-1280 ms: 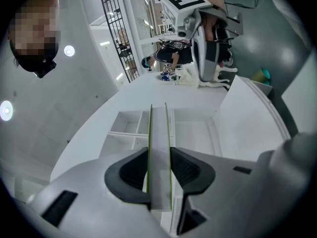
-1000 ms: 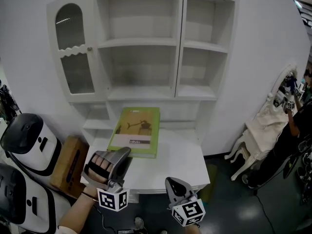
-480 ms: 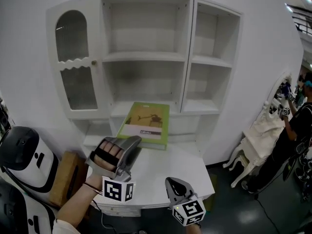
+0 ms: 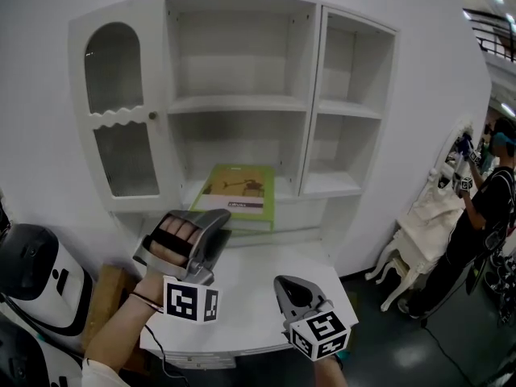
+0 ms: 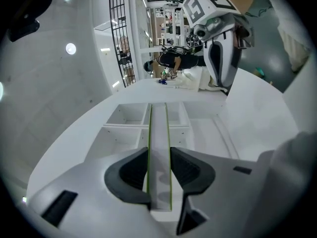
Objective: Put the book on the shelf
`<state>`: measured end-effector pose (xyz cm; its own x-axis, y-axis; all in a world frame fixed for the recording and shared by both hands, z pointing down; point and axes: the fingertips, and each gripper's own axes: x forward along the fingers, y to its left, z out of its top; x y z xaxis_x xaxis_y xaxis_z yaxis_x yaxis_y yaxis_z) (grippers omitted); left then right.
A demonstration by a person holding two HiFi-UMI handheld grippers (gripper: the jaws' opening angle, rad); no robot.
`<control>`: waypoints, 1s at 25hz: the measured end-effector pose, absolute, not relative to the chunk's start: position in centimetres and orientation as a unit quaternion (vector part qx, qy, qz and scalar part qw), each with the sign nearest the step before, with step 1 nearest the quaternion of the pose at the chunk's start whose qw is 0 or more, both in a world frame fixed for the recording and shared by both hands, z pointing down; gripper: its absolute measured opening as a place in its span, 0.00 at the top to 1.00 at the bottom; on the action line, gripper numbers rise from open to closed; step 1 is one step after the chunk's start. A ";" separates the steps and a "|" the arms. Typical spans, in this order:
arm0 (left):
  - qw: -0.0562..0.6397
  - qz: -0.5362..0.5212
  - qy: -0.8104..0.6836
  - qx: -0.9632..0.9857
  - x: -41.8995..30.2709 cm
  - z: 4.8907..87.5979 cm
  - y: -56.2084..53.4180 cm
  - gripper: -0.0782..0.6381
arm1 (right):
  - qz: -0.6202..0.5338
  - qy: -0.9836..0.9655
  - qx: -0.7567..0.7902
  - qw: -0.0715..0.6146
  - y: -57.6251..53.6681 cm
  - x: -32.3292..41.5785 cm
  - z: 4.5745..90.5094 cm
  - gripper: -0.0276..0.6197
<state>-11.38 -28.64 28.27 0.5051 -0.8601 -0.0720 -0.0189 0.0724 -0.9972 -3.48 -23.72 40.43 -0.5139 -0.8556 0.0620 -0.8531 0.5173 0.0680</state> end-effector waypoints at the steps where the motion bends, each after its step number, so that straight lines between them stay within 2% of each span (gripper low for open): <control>1: 0.631 -0.334 0.369 -0.595 -11.4 28.0 -28.8 0.69 | -0.017 -0.870 0.490 0.044 -24.0 -3.6 39.7 0.94; 11: 0.624 -0.334 0.379 -0.596 -10.9 22.6 -28.6 0.69 | -0.039 -0.880 0.471 0.054 -26.5 -3.8 35.0 0.94; 25: 0.643 -0.333 0.402 -0.561 -9.0 13.6 -26.1 0.69 | -0.049 -0.897 0.438 0.045 -28.1 -4.2 34.3 0.94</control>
